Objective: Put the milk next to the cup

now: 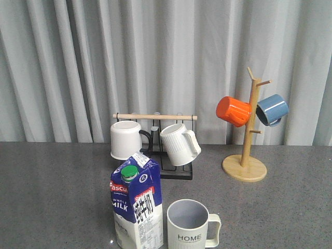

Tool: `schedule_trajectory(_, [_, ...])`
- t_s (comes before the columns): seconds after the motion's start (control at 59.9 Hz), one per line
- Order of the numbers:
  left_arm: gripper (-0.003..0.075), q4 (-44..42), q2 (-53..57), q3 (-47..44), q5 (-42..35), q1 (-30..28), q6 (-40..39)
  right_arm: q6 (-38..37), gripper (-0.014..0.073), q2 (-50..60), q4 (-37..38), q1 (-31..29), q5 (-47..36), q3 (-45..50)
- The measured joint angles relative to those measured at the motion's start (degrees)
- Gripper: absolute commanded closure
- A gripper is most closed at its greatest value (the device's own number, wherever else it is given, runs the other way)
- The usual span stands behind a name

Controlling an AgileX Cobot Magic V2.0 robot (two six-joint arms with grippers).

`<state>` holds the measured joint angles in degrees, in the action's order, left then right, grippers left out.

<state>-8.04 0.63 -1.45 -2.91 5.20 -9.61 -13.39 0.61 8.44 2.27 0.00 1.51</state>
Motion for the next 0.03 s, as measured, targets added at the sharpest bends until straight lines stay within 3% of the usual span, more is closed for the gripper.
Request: schedule_trajectory(0.033, [0.0728,0.0,0.0,0.0,0.0,0.0,0.0,0.0,0.0599,0.0,0.0,0.0,0.0,0.0])
